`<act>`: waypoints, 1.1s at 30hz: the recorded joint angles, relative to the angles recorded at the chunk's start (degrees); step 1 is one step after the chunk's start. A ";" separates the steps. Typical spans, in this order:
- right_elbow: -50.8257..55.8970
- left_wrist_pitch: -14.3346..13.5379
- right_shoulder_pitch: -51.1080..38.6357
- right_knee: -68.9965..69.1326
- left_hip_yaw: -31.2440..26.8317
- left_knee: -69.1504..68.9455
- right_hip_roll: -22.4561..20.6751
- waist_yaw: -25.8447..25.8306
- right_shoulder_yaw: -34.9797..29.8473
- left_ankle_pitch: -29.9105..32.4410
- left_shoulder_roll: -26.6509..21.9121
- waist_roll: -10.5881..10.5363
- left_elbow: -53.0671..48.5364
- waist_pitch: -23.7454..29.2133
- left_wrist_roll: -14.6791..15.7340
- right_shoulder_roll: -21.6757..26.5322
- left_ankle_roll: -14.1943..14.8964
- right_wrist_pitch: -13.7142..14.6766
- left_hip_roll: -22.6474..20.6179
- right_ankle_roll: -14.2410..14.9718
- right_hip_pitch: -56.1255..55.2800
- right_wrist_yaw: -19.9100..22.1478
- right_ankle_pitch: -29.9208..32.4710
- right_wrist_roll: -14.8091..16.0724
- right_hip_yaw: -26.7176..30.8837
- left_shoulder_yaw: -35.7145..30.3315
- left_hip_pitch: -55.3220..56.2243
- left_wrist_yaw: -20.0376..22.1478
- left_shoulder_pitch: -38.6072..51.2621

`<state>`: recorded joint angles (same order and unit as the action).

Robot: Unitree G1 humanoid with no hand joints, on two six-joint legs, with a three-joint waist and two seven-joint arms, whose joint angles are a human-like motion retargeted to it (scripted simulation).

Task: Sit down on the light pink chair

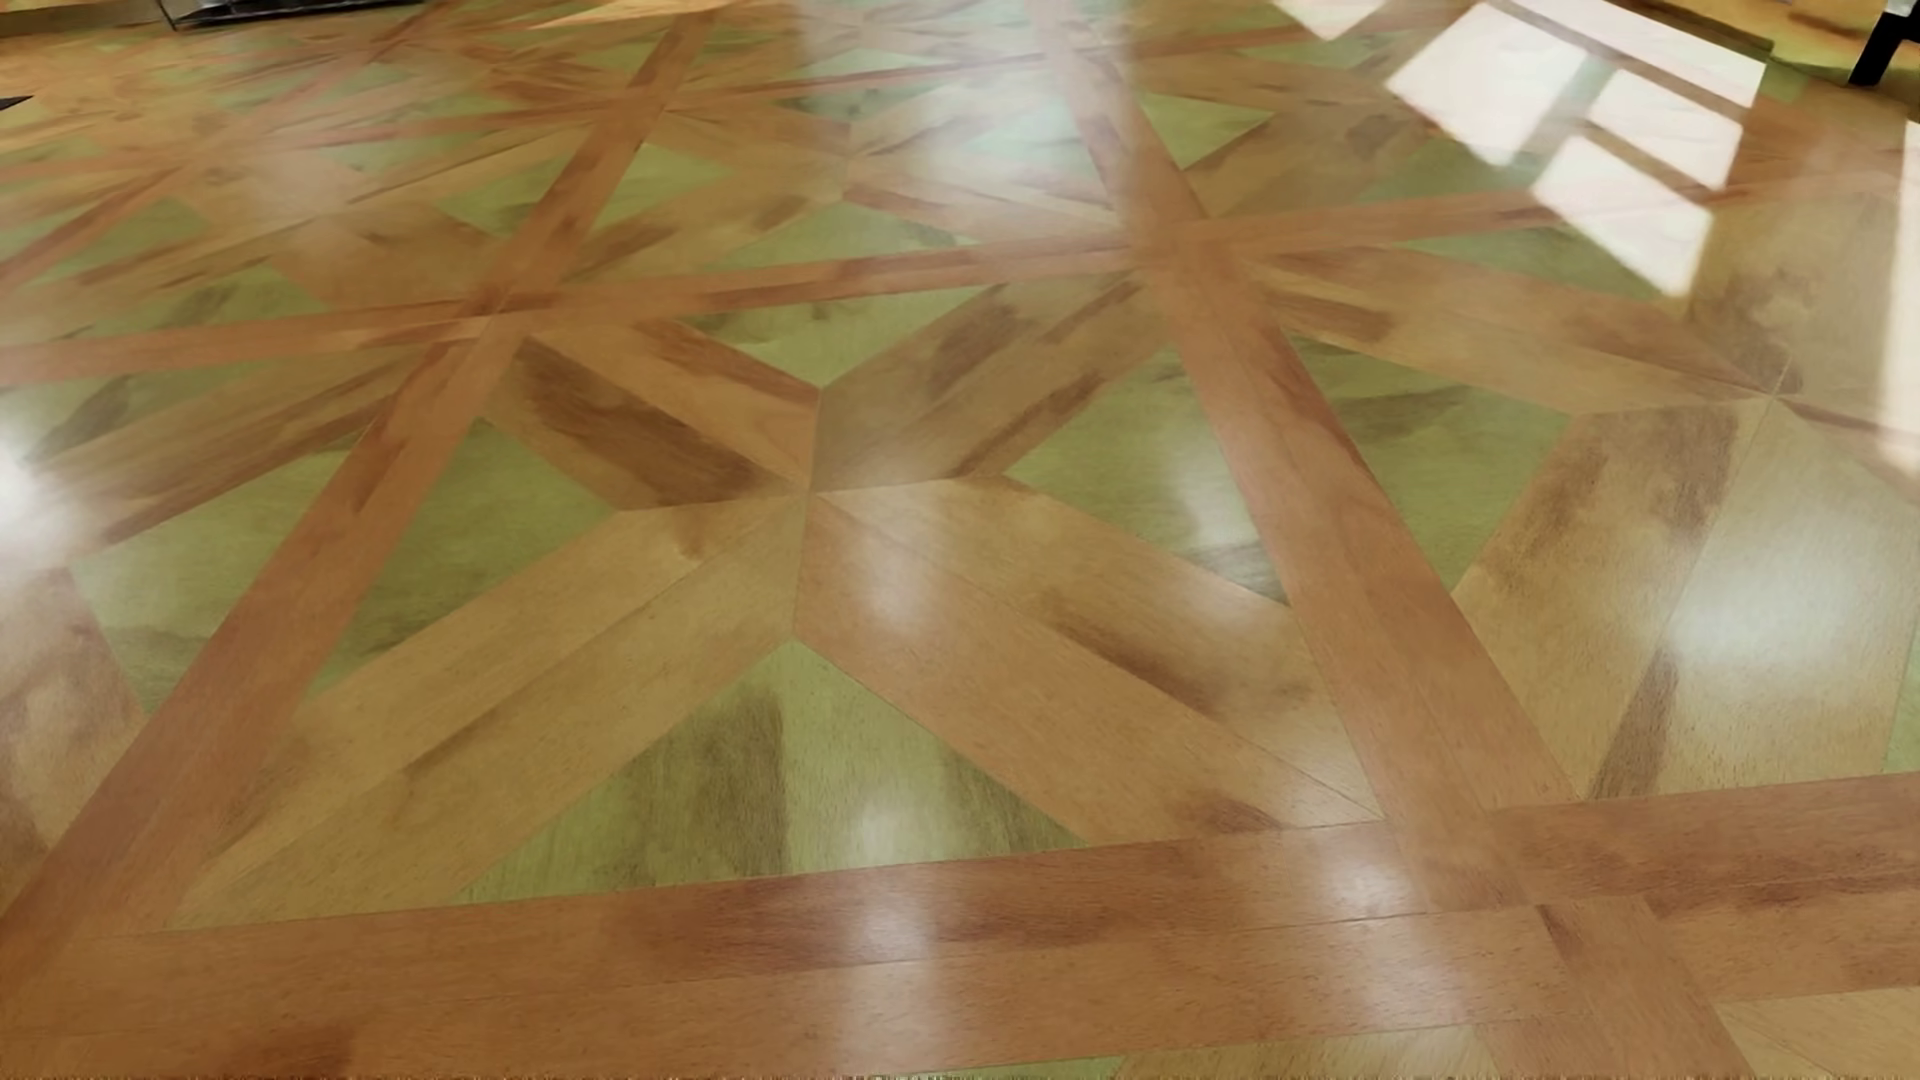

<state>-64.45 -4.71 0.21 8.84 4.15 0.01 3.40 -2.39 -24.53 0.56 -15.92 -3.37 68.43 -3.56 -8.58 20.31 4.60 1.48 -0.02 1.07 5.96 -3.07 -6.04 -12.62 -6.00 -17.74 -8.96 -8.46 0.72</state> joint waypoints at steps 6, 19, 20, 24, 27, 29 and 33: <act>3.46 2.69 -2.56 0.72 -0.40 -2.82 -0.48 0.15 -3.66 0.09 2.79 0.06 -3.14 3.37 2.57 -3.52 -0.30 -1.01 0.18 -0.83 -0.72 -3.27 0.82 0.91 0.30 -2.45 1.83 -3.34 1.96; 17.60 -2.71 -27.68 27.04 -2.76 -32.22 1.90 0.58 -23.55 -3.66 -3.36 1.11 -18.08 26.90 -0.67 3.51 2.73 6.83 3.41 0.08 -26.05 -11.20 -7.20 -4.89 5.09 -19.68 30.68 -1.23 23.65; 17.92 -3.18 -30.34 29.55 -2.91 -34.72 2.73 0.63 -26.44 -3.98 -4.18 1.13 -19.18 28.96 -0.93 3.73 3.59 7.06 3.96 0.77 -28.73 -10.53 -8.20 -5.56 5.08 -21.47 33.72 -0.98 25.89; 19.37 -6.69 -41.17 42.55 -4.17 -48.54 6.27 1.25 -35.82 -7.09 -10.51 2.30 -29.23 37.82 -3.43 4.66 6.55 8.73 6.22 6.53 -41.84 -6.23 -6.95 -8.62 6.01 -28.12 47.28 -2.58 35.11; 26.52 -11.30 -49.42 53.79 -5.80 -60.47 8.09 1.56 -42.48 -10.05 -17.88 2.49 -41.31 43.14 -2.80 9.16 9.28 11.70 8.20 9.02 -51.72 -0.33 -10.27 -9.49 8.20 -30.69 58.25 2.19 40.31; 33.61 -13.06 -54.99 61.71 -7.25 -68.05 8.79 1.78 -46.04 -11.85 -22.68 2.44 -48.64 46.29 -0.39 13.96 10.53 12.68 8.74 9.73 -58.81 7.28 -12.63 -8.06 9.92 -32.64 65.79 7.33 44.45; 51.83 -15.60 -65.38 77.86 -9.71 -83.29 9.67 1.75 -54.15 -15.22 -33.45 2.56 -64.26 50.56 6.63 26.28 13.54 13.53 9.89 10.47 -72.11 21.15 -17.24 -2.05 13.76 -34.43 79.25 17.95 49.60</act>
<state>-12.62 -20.30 -65.17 86.70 -5.56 -83.28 13.07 -0.65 -78.68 -14.66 -49.37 -0.81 4.17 47.00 -1.95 46.59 18.14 15.01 9.87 11.54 -66.16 18.08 -23.28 -14.67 7.76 -52.17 70.29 9.48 50.32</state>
